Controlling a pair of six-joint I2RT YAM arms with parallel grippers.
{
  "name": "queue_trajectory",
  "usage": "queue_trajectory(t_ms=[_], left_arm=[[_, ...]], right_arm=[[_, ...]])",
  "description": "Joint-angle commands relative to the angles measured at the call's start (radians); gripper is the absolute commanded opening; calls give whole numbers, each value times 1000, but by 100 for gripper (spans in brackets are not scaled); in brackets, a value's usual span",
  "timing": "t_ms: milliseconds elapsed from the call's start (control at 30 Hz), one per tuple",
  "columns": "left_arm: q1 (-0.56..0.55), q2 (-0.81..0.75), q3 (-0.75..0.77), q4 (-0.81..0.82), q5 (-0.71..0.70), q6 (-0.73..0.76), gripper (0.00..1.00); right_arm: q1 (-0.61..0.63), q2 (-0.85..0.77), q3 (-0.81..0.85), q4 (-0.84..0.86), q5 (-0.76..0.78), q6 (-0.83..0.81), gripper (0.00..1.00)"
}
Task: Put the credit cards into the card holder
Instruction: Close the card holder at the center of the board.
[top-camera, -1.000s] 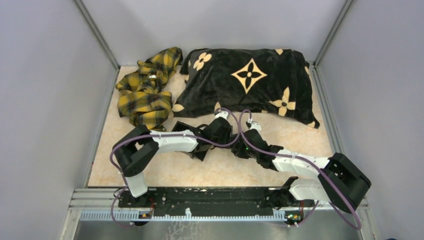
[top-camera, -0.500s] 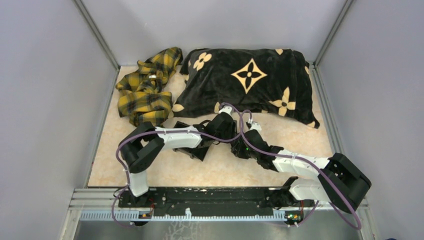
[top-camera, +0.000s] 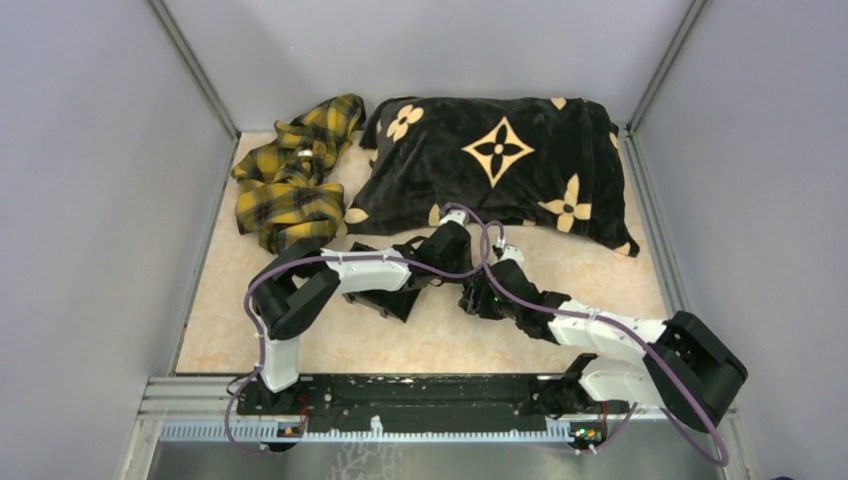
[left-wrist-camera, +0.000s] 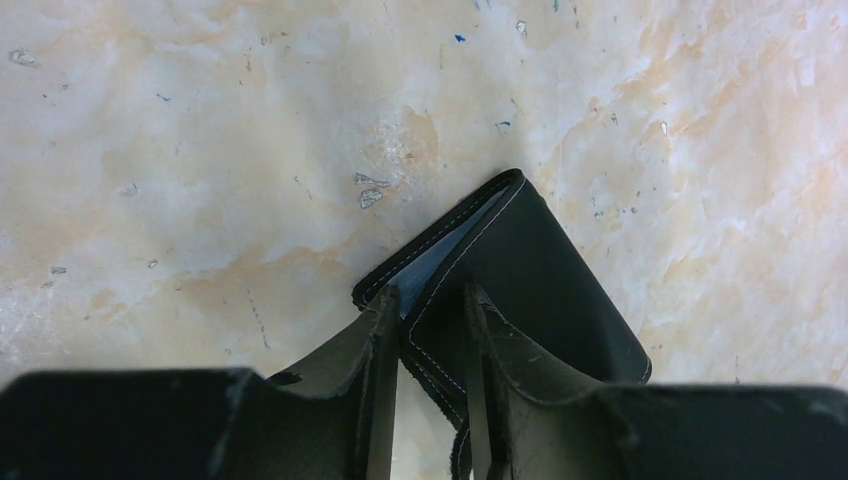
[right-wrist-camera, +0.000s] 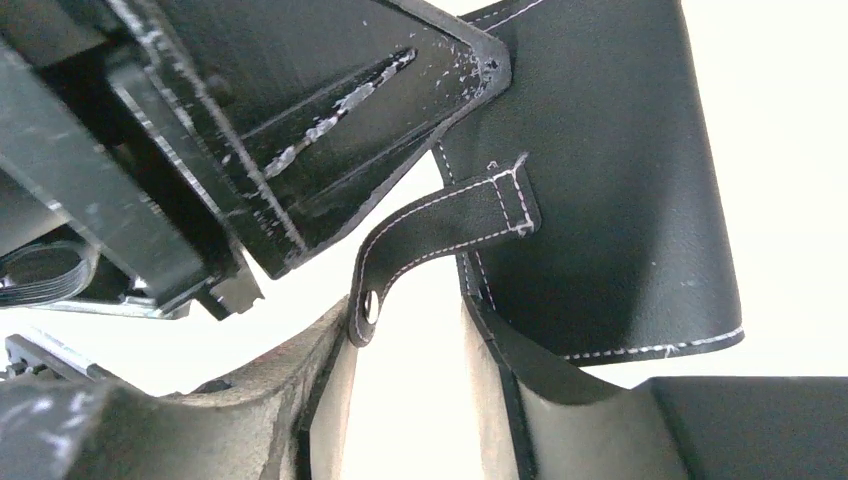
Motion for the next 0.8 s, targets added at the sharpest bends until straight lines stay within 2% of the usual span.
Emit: queue_trajectory(t_ms=[0, 333, 433, 767], left_arm=[[0, 76, -14, -118, -9, -15, 32], [3, 83, -26, -131, -8, -19, 32], [4, 78, -35, -131, -8, -18, 32], [13, 67, -56, -139, 1, -3, 31]], right_arm=[[11, -94, 64, -81, 30, -30, 44], [9, -332, 92, -313, 125, -25, 52], [-25, -387, 76, -350, 151, -30, 55], [-275, -331, -46, -202, -31, -88, 56]])
